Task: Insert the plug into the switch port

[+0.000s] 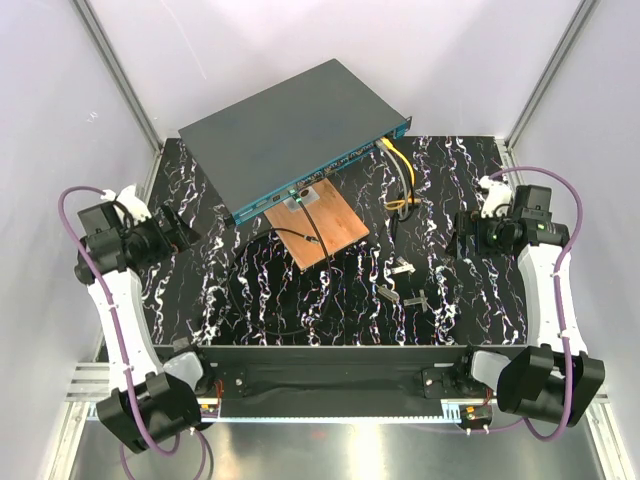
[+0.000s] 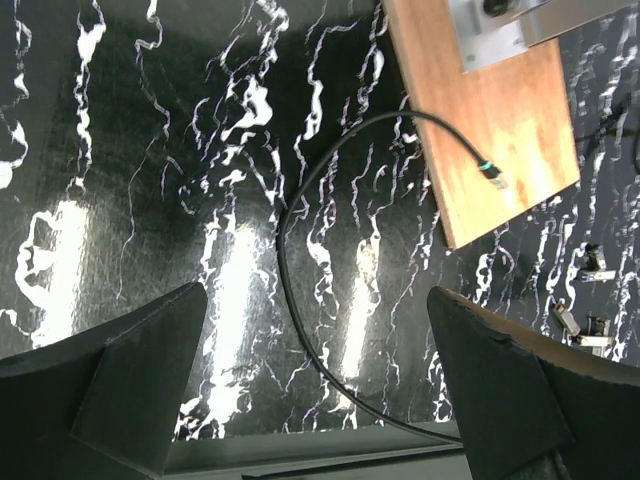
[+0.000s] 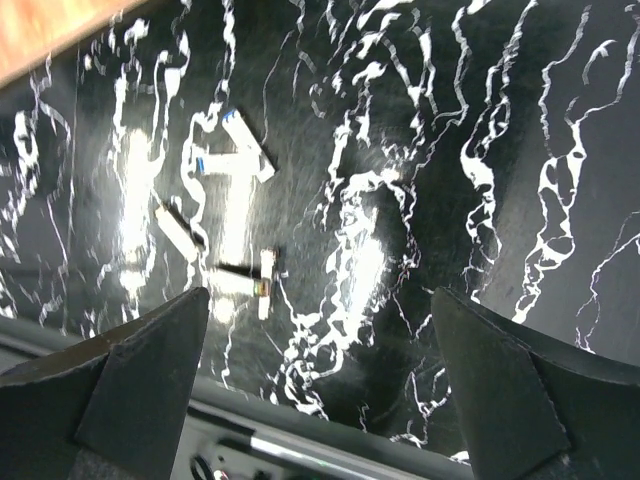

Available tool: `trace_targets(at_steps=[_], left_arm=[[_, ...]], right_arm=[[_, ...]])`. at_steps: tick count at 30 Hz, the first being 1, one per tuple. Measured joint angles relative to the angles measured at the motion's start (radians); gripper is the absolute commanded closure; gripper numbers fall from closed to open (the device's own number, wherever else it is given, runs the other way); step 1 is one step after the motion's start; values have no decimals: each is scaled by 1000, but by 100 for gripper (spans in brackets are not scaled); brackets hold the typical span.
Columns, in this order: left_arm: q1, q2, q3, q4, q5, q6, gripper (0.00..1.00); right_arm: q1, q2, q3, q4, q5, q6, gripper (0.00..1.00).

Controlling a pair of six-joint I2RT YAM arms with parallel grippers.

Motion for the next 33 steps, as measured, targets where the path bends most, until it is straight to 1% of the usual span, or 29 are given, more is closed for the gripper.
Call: trace_targets(at_steps=[7,11,14,15,18,19,23,25,27,30,33], left_arm=[[9,-48,16,6,110,-1,1],[12,-87,20,43,202,-43,1],[13,-135,19,102,267,-115,1],[14,-153,18,137,296,-155,1],[14,-204,-5,282,368,-280,1],[14,-224,-19,337,387,-330,1],[14,-267,-32,478,428,-467,1],[15,-278,-31,516,433,-502,1],[15,-288,-29,547,433,-529,1],[15,-313,-29,585,430,-555,1],[15,-332,-29,613,428,-570,1]], right_arm=[[6,-1,0,-85,-32,-175,0],[74,-20,-11,-125,-26,-266,2],[179,-50,-53,-128,-22,-303,11],[211,-55,-68,-127,-18,-305,15],[346,-45,-120,-115,8,-302,24],[378,-33,-129,-112,12,-301,28],[523,61,-139,-77,65,-278,35],[587,105,-142,-47,96,-262,37],[645,138,-150,-6,123,-249,43],[696,169,-174,60,159,-228,47],[715,200,-199,126,185,-214,48]])
